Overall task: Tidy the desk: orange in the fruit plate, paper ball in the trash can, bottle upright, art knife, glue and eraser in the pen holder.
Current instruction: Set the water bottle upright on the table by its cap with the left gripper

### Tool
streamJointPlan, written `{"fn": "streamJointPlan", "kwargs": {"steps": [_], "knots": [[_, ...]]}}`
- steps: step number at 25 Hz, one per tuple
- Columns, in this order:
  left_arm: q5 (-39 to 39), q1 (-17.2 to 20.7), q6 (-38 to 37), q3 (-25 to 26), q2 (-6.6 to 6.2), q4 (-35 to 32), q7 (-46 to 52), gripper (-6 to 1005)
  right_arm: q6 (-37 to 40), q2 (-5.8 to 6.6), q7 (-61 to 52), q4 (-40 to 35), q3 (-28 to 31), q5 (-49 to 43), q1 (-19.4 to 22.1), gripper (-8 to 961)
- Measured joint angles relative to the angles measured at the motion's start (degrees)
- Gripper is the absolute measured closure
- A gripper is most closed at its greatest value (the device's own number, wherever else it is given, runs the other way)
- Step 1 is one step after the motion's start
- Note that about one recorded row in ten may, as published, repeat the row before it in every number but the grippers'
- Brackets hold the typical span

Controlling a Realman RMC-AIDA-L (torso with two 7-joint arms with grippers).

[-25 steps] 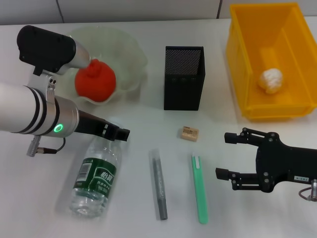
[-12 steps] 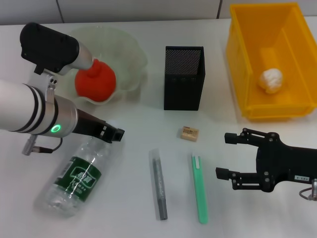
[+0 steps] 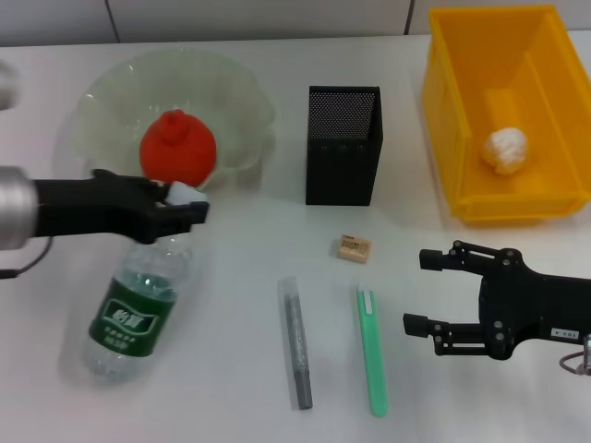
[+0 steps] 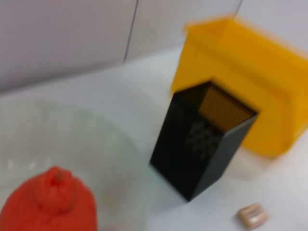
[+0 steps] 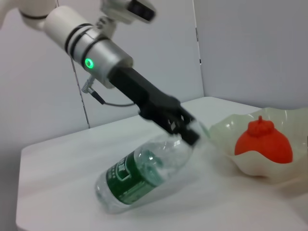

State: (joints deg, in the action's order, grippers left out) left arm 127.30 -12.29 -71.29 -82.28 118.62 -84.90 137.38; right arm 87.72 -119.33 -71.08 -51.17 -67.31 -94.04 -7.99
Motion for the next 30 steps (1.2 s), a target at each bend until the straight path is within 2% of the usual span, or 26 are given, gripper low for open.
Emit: {"fn": "streamJointPlan", "kwargs": {"steps": [1,2,3,4,5,6,7,10,11,12,14,30], "knots": [[-6.6,1.3,-1.9,4.8,-0.04,1.7,-7.8,549,0.0,0.01,-0.1,-0.1,-0.1,0.0,0.0,113],[-6.6,1.3,-1.9,4.8,-0.04,1.7,-7.8,549,0.0,0.04,-0.2,-0.3,-0.1,0.0,-0.1,113],[-17.8,1.7,-8.8,16.1,-0.23,9.3,-24.8,550,0.0,0.05,-0.4,-0.5,-0.1,0.0,-0.1,113],[-17.8,1.7,-8.8,16.1,-0.23,9.3,-24.8,550,0.1,0.05,-0.5,-0.7,-0.2,0.0,-0.2,113],[-21.4,1.2,-12.0,21.2,-0.23,13.8,-32.0,550,0.1,0.06,-0.6,-1.0,-0.2,0.0,-0.2,113],[-21.4,1.2,-12.0,21.2,-0.23,13.8,-32.0,550,0.1,0.06,-0.7,-1.1,-0.3,0.0,-0.2,113],[-24.3,-0.2,-16.3,28.7,-0.32,21.0,-40.7,550,0.1,0.06,-0.8,-1.2,-0.3,0.0,-0.3,113],[-24.6,-0.8,-18.0,30.9,-0.37,23.2,-43.8,551,0.1,0.06,-1.1,-1.5,-0.4,0.0,-0.3,113],[-24.6,-1.3,-20.1,33.7,-0.39,25.6,-47.9,551,0.1,0.06,-1.3,-1.5,-0.4,0.0,-0.3,113],[-24.6,-1.3,-20.1,33.7,-0.39,25.6,-47.9,551,0.1,0.06,-1.4,-1.5,-0.4,0.0,-0.4,113],[-24.9,-1.8,-23.3,37.4,-0.26,28.3,-54.8,552,0.1,0.06,-1.5,-1.7,-0.4,0.0,-0.4,113],[-26.5,-2.2,-23.7,39.0,-0.18,30.3,-59.3,554,0.3,0.06,-1.6,-2.2,-0.5,0.0,-0.4,115]]}}
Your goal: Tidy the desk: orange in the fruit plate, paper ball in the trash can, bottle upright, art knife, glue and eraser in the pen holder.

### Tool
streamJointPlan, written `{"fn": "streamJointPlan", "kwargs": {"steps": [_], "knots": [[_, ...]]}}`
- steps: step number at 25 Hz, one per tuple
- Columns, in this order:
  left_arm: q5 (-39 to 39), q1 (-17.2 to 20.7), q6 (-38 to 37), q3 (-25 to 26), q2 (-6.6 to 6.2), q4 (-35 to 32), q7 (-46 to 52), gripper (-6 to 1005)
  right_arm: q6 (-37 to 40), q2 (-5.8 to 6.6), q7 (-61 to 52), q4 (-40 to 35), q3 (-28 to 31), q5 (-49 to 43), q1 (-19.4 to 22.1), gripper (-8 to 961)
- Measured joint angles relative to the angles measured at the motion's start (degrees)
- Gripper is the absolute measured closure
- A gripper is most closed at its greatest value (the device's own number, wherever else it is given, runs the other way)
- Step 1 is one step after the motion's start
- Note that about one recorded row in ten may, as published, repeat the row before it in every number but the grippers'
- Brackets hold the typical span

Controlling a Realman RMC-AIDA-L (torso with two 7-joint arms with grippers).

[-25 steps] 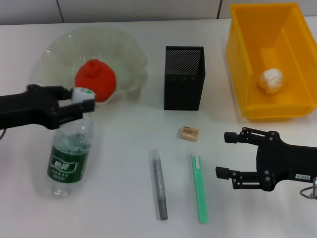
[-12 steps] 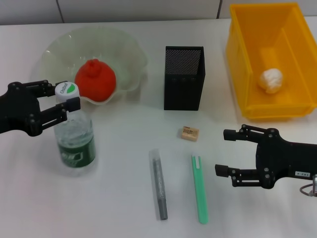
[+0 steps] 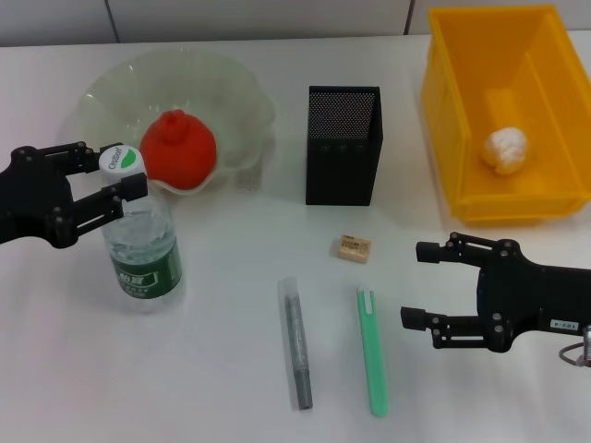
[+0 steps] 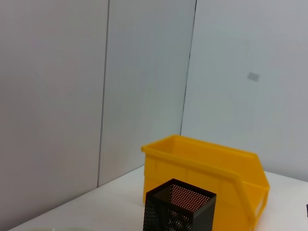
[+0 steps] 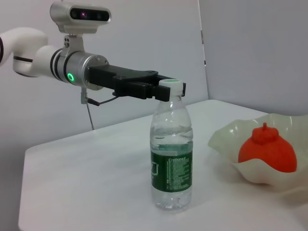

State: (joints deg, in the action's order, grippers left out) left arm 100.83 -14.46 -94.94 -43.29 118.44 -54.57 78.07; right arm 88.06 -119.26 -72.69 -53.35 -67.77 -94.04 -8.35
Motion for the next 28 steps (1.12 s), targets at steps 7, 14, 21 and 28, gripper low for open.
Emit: {"fn": "streamJointPlan", "kwargs": {"steps": [7,14,21,28], "knots": [[-1.5,-0.1,0.8,1.4,0.18,2.5,-2.1,533,0.2,0.00,0.0,0.0,0.0,0.0,-0.2,115],[-3.1,0.2,-0.5,2.0,0.16,3.2,-4.3,453,0.3,0.00,-0.4,0.0,0.0,0.0,-0.4,114],[-3.8,0.2,-1.0,4.7,0.10,2.2,-4.4,373,1.6,0.00,-0.8,-0.1,0.4,0.0,-0.5,115],[-8.3,3.7,-10.8,13.9,-0.22,-1.9,-7.3,261,4.4,0.21,-17.2,-12.1,3.8,-0.9,0.0,116]]}}
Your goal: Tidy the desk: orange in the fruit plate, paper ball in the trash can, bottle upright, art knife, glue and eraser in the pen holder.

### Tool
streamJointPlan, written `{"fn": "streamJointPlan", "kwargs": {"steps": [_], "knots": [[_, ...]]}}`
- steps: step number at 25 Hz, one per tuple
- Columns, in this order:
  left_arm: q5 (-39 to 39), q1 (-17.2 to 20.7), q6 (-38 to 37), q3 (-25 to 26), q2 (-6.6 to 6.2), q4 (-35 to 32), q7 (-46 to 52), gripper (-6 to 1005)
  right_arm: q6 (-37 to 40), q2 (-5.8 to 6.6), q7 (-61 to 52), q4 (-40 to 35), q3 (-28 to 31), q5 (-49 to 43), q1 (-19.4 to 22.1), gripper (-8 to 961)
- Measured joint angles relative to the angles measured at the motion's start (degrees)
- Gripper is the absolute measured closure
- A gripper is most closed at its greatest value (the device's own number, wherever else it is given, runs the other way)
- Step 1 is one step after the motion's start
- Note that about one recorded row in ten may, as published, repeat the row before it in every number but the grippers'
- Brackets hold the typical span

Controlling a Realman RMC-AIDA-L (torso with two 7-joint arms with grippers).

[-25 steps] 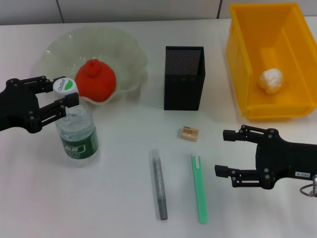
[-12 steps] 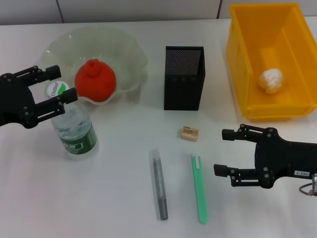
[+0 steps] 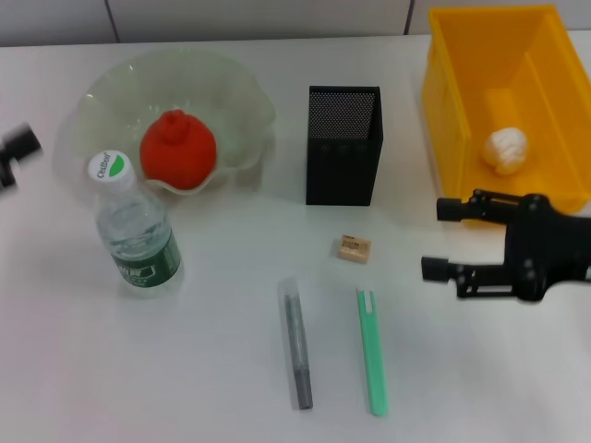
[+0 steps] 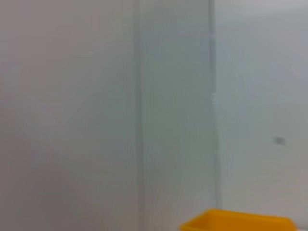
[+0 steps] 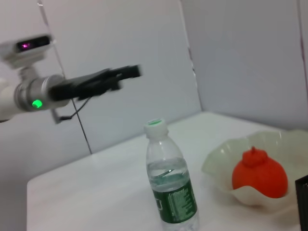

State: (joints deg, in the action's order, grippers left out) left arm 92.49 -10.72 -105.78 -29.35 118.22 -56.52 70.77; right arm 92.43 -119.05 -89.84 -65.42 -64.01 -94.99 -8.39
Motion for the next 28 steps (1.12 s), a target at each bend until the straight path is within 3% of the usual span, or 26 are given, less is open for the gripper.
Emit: {"fn": "streamJointPlan", "kwargs": {"steps": [3,4,7,9,12,17,23,28], "knots": [[1.9,1.3,-2.9,-2.8,0.21,3.1,-6.4,264,1.1,0.22,-13.2,-10.6,0.8,-4.7,-1.3,117],[4.1,1.4,-2.6,-6.0,0.19,6.6,-9.0,265,1.6,0.11,-18.0,-14.6,0.9,-7.4,-2.0,117],[6.7,0.9,-1.8,-8.8,0.11,10.7,-11.4,267,4.3,-0.18,-34.3,-27.9,0.1,-18.3,-6.1,118],[10.1,-0.1,-0.9,-10.6,0.21,15.5,-14.5,268,7.3,-0.22,-44.8,-34.1,-2.6,-26.3,-10.0,119],[12.6,-1.1,0.8,-12.4,0.38,20.2,-17.6,268,10.8,-0.22,-58.6,-39.3,-11.2,-38.5,-16.2,119],[13.0,-1.9,4.1,-13.9,0.42,23.9,-18.8,269,10.3,-0.40,-73.1,-35.3,-28.8,-50.7,-23.4,121],[13.2,-2.5,4.9,-14.3,0.44,24.5,-18.8,268,4.3,-0.67,-78.9,-28.7,-38.1,-55.1,-25.5,126],[13.2,-3.2,6.1,-15.5,0.44,24.5,-18.3,274,-1.6,-0.80,-79.3,-21.2,-39.3,-53.3,-26.8,132]]}}
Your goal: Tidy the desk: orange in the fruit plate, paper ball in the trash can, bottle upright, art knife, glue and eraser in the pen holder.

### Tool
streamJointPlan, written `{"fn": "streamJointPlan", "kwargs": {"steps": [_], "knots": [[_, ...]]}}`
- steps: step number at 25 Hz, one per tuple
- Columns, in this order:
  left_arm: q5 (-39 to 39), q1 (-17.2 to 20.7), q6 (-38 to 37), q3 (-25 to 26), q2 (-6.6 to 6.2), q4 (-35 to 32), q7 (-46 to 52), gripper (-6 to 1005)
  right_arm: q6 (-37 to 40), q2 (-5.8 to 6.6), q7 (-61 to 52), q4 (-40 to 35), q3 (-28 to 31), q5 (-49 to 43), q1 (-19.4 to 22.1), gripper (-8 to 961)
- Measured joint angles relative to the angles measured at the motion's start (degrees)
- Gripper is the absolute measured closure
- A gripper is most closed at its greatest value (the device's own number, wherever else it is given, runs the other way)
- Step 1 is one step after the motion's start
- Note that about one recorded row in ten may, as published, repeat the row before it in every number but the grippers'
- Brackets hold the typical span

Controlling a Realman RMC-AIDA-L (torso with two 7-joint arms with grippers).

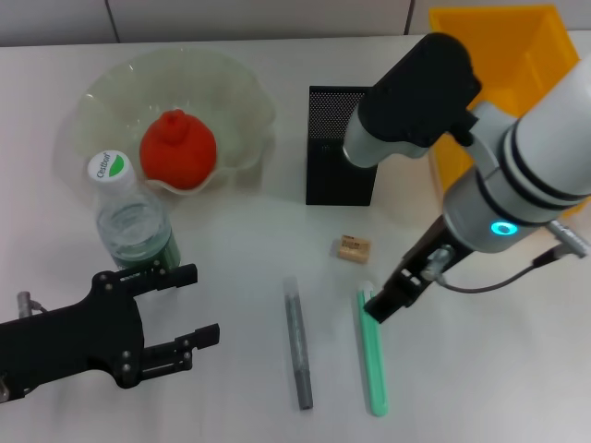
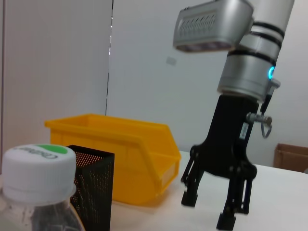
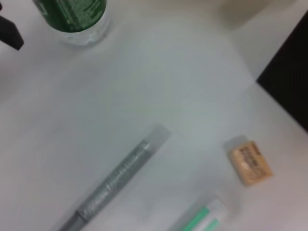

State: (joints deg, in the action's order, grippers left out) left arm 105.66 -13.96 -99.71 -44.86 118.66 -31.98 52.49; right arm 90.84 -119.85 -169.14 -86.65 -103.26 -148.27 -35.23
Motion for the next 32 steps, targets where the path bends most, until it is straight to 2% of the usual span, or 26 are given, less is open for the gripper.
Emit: {"fn": "streamJointPlan", "kwargs": {"steps": [1,4,21,27,32], "knots": [[0.0,-0.3,0.3,-0.2,-0.01,0.3,0.0,274,-2.2,-0.01,-0.1,3.1,-0.2,1.3,-0.8,133],[0.0,-0.6,0.6,-0.6,-0.06,0.7,0.1,274,-4.7,-0.03,-0.1,6.1,-1.1,1.9,-1.6,137],[0.0,-0.6,0.8,-0.7,-0.10,0.7,0.2,273,-9.7,-0.03,-0.3,16.2,-2.4,5.0,-5.7,158],[0.0,-0.6,0.8,-0.7,-0.09,0.7,0.2,274,-10.4,-0.03,-0.3,17.1,-2.4,5.1,-5.9,342],[0.0,-0.6,0.9,-0.7,-0.09,0.7,0.1,273,-10.8,-0.03,-0.3,17.6,-2.4,5.2,-6.0,426]]}}
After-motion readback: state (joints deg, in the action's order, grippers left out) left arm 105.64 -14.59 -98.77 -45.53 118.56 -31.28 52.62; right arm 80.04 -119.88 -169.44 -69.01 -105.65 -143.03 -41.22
